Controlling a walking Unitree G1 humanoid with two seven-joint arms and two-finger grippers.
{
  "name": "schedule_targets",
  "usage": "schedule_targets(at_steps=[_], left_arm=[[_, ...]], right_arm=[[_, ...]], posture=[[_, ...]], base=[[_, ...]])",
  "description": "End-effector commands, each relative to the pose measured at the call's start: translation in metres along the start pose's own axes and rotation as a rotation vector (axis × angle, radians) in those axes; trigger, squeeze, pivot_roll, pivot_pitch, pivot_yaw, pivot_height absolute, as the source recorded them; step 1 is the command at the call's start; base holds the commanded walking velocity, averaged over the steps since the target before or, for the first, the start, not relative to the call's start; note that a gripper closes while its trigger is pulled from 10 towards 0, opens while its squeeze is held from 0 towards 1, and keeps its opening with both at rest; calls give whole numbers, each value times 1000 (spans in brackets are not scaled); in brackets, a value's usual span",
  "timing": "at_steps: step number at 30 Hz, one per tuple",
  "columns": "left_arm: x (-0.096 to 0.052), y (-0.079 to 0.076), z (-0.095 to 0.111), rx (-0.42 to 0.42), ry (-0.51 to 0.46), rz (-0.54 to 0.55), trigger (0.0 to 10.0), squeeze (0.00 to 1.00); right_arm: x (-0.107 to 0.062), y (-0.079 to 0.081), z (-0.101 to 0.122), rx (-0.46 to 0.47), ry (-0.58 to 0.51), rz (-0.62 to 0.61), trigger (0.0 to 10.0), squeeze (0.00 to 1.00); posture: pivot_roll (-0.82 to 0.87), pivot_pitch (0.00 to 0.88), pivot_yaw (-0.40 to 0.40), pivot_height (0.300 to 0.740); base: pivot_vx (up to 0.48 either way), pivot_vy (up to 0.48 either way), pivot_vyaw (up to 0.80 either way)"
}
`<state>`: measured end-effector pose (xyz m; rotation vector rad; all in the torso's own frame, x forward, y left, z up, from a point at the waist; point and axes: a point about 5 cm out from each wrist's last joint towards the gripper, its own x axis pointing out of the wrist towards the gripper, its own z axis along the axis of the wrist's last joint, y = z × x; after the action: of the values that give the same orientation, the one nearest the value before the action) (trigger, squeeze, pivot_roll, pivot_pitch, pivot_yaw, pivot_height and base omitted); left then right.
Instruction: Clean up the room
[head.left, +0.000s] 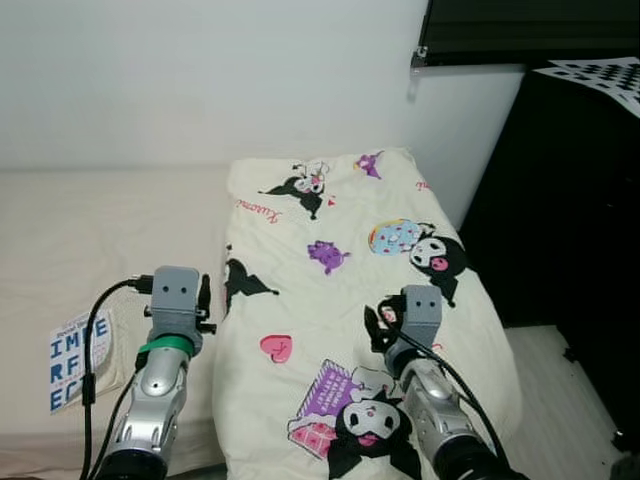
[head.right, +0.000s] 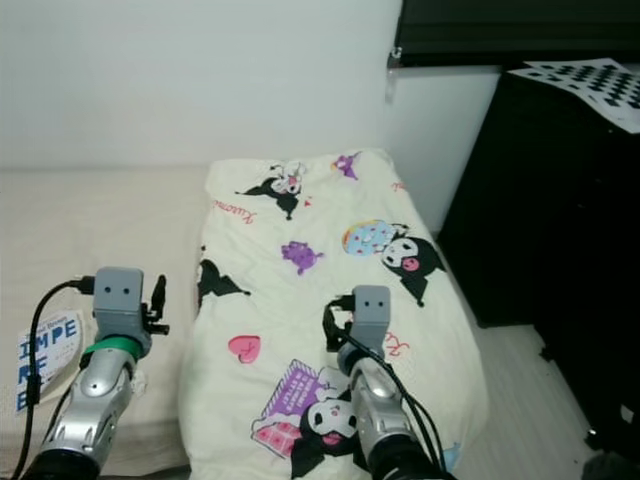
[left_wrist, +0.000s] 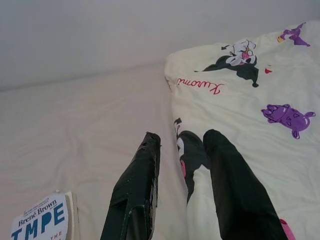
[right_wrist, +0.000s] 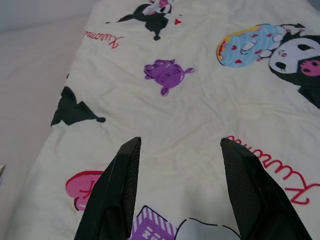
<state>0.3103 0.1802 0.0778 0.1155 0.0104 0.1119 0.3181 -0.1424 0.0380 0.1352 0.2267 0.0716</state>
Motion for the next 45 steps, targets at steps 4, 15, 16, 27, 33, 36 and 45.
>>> schedule_targets(at_steps=[4, 15, 16, 27, 33, 36, 45], left_arm=[[1, 1, -2, -3, 23, -17, 10000, 0], [1, 3, -3, -1, 28, -14, 10000, 0], [1, 3, -3, -1, 28, -14, 10000, 0], [2, 4, -2, -3, 26, -12, 10000, 0], [2, 6, -2, 0, 26, -13, 10000, 0], [2, 7, -1, 2, 26, -13, 10000, 0], [2, 17, -5, 37, 69, 11, 10000, 0]], right_arm=[[-2, -2, -8, 12, 41, -16, 10000, 0], [-2, -1, -8, 17, 43, -17, 10000, 0], [-2, -1, -8, 17, 43, -17, 10000, 0], [-1, 0, -8, 25, 44, -16, 10000, 0], [-1, 1, -8, 29, 44, -14, 10000, 0], [-1, 1, -8, 33, 44, -15, 10000, 0], [-2, 2, -10, 45, 46, -21, 10000, 0]], posture=[[55, 0, 61, 740], [57, 0, 63, 740], [57, 0, 63, 740], [62, 0, 62, 740], [65, 0, 63, 740], [67, 0, 64, 740], [72, 0, 83, 740]], base=[[0, 247, 0], [0, 425, 0], [0, 454, 0], [0, 453, 0], [0, 454, 0], [0, 453, 0], [0, -67, 0]])
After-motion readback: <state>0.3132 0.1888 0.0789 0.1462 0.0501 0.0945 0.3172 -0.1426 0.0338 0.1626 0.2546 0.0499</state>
